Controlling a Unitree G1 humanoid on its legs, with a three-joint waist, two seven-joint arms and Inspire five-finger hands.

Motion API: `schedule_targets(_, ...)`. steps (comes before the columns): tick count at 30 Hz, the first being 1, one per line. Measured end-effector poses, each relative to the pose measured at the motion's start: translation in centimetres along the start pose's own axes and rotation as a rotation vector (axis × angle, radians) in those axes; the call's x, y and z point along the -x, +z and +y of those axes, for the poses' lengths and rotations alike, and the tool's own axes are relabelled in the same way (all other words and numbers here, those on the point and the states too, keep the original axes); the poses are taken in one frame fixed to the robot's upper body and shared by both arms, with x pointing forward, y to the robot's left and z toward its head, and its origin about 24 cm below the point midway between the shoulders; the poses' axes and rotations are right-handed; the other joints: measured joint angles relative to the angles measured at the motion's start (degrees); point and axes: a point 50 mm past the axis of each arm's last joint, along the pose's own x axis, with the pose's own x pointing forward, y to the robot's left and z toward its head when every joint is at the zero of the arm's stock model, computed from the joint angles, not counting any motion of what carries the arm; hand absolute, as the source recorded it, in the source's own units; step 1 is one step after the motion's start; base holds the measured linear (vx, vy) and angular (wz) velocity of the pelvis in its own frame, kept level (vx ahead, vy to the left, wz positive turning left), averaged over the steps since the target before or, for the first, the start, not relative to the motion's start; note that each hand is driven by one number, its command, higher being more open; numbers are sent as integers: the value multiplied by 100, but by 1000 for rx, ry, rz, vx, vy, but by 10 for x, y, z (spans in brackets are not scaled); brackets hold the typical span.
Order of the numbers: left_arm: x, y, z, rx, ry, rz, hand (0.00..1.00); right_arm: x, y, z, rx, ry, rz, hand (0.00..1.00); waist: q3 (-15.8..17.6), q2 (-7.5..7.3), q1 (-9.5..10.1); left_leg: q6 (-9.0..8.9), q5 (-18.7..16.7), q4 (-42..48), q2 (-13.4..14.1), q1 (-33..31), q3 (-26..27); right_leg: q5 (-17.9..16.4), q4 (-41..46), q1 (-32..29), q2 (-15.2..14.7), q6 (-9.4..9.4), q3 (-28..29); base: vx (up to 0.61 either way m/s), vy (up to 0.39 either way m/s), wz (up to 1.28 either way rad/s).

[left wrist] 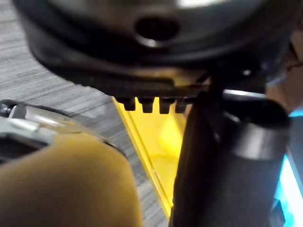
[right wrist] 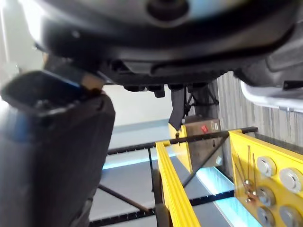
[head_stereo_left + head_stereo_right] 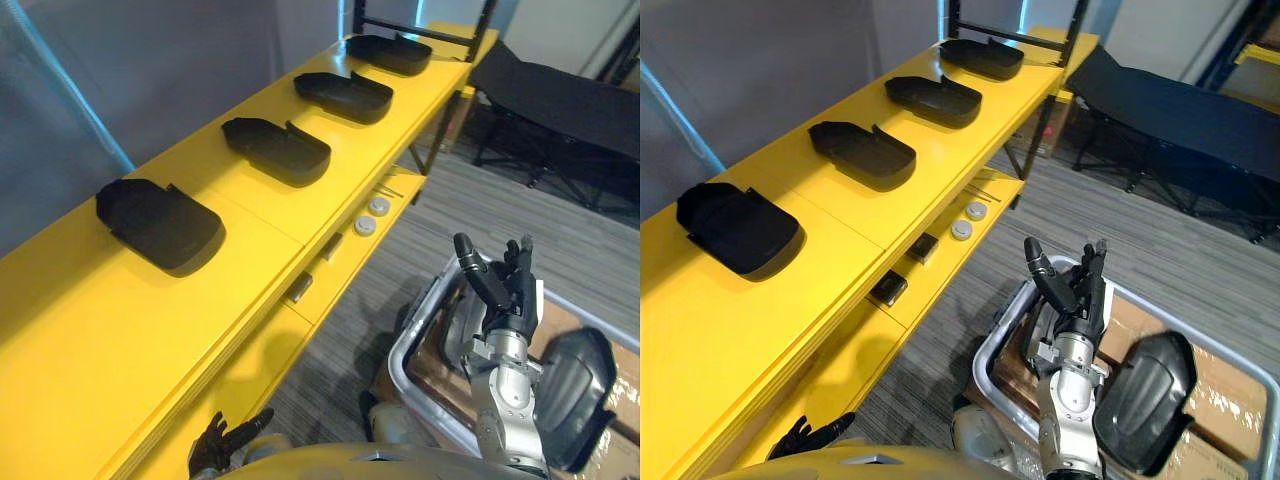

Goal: Walk over and take three plastic housings, then place them on the shelf

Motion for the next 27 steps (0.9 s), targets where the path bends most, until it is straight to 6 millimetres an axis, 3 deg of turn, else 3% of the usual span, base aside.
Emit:
schedule_targets(1, 0, 2, -1, 2, -9, -9, 100, 3, -1, 1, -11, -6, 6, 100, 27, -43, 11, -134, -84, -133, -3, 124, 103, 9, 91, -90, 24, 6, -104, -251, 6, -107)
schedule_targets(2, -2, 9, -2, 6, -13, -37, 100, 10, -2, 2, -31, -6, 16, 100, 109, -182, 71, -237, -159, -361, -44, 279, 426, 213, 34, -216, -32, -5, -470, -337, -52, -131)
schedule_targets(3, -3, 15, -1, 9, 5, -53, 100, 16, -1, 2, -29, 9, 16, 100, 137, -194, 121, -206, -139, -656, 21, 318, 723, 586, -541, -138, -109, 34, -732, -362, -88, -131)
schedule_targets(4, -4, 19, 2, 18, 20, -65, 100, 18, -1, 1, -29, 13, 16, 100, 190, -292, 111, -179, -61, -756, -13, 355, 887, 475, -361, -177, -229, -96, -991, -442, -113, -118)
schedule_targets(5, -8, 25, 1, 28, 51, -59, 100, 22, -2, -9, -13, -13, 15, 100, 163, -343, 86, -168, 148, -958, 11, 361, 1085, -104, 721, -214, -509, -328, -1566, -305, -79, -72)
schedule_targets(7, -10, 26, -3, 26, 43, -49, 100, 21, 1, -14, -8, -38, -7, 100, 160, -349, 84, -158, 324, -1113, 17, 312, 1130, -345, 1201, -152, -734, -282, -1637, -210, -60, -36)
schedule_targets(9, -14, 35, -11, -27, 7, -51, 100, 15, 3, -16, 4, -56, -22, 100, 107, -426, 63, -171, 607, -1246, 27, 27, 1120, -525, 1907, -43, -1218, -381, -1625, -125, -136, -8)
schedule_targets(11, -16, 37, -9, -43, 6, -46, 100, 9, -3, -11, 9, -50, -5, 100, 64, -510, 58, -244, 696, -1197, 63, -141, 1121, -588, 1912, 15, -1460, -365, -1652, -71, -192, -11)
schedule_targets(12, -18, 38, -10, -45, 4, -35, 100, 4, -10, -10, 22, -58, 18, 100, 50, -540, 56, -280, 746, -1115, 104, -213, 1041, -529, 1787, 2, -1362, -391, -1867, -79, -200, -36)
schedule_targets(14, -18, 32, -7, -42, 5, -3, 100, -3, -21, -8, 40, -56, 57, 100, -16, -418, 157, -290, 868, -1388, 228, -191, 853, -403, 1331, 66, -1072, -524, -1950, -72, -186, -61)
schedule_targets(15, -17, 31, -3, -48, 11, 2, 100, -5, -24, -5, 53, -56, 69, 100, -52, -263, 183, -454, 1093, -1559, 477, -131, 915, -421, 898, 223, -911, -503, -1915, -74, -275, -67)
schedule_targets(16, -18, 33, 0, -55, 15, -2, 100, -4, -24, -3, 81, -43, 61, 100, 21, -405, 203, -520, 1151, -1469, 479, -128, 993, -823, 1140, 216, -1126, -559, -1980, -70, -271, -55)
schedule_targets(17, -18, 34, 5, -64, 26, -2, 100, -2, -25, -4, 104, -38, 66, 100, 42, -512, 194, -528, 1144, -1356, 461, -135, 1019, -931, 1195, 262, -1306, -424, -2005, -100, -289, -29)
schedule_targets(18, -18, 36, 15, -83, 51, 0, 100, 2, -29, -7, 133, -30, 84, 100, 60, -635, 181, -553, 1126, -1013, 556, -247, 1009, -1081, 1018, 403, -1443, -35, -2135, -112, -342, -26)
schedule_targets(19, -18, 37, 19, -65, 65, -1, 100, 1, -27, -10, 163, -14, 82, 100, 25, -660, 162, -573, 1114, -762, 777, -350, 1016, -1145, 732, 533, -1253, -24, -2403, -115, -366, -39)
schedule_targets(21, -16, 29, 17, -8, 68, 16, 100, -6, -16, -15, 178, 14, 35, 100, 62, -491, 173, -514, 1184, -726, 1095, -358, 1115, -1200, 142, 736, -954, -122, -2681, -91, -353, -62)
schedule_targets(22, -16, 27, 13, 37, 57, 21, 100, -10, -9, -22, 174, 20, 16, 100, 132, -380, 73, -377, 1288, -707, 1190, -388, 1120, -1142, 86, 738, -819, -174, -2687, -96, -296, -40)
schedule_targets(24, -15, 24, 12, 61, 61, 27, 100, -10, -9, -34, 157, -1, 38, 100, 138, -377, 19, -219, 1449, -631, 1147, -446, 1037, -1095, 37, 750, -786, -260, -2525, -108, -194, -24)
schedule_targets(25, -15, 22, 11, 79, 59, 33, 100, -11, -8, -39, 153, -12, 42, 100, 156, -406, 18, -254, 1389, -678, 1027, -442, 899, -1084, -15, 742, -786, -278, -2435, -135, -162, -55)
schedule_targets(27, -11, 12, 3, 115, 44, 38, 100, -15, -3, -53, 103, -55, 51, 100, 146, -195, 26, -227, 1365, -864, 457, -443, 490, -1036, -221, 687, -821, -253, -2197, -130, -56, -70)
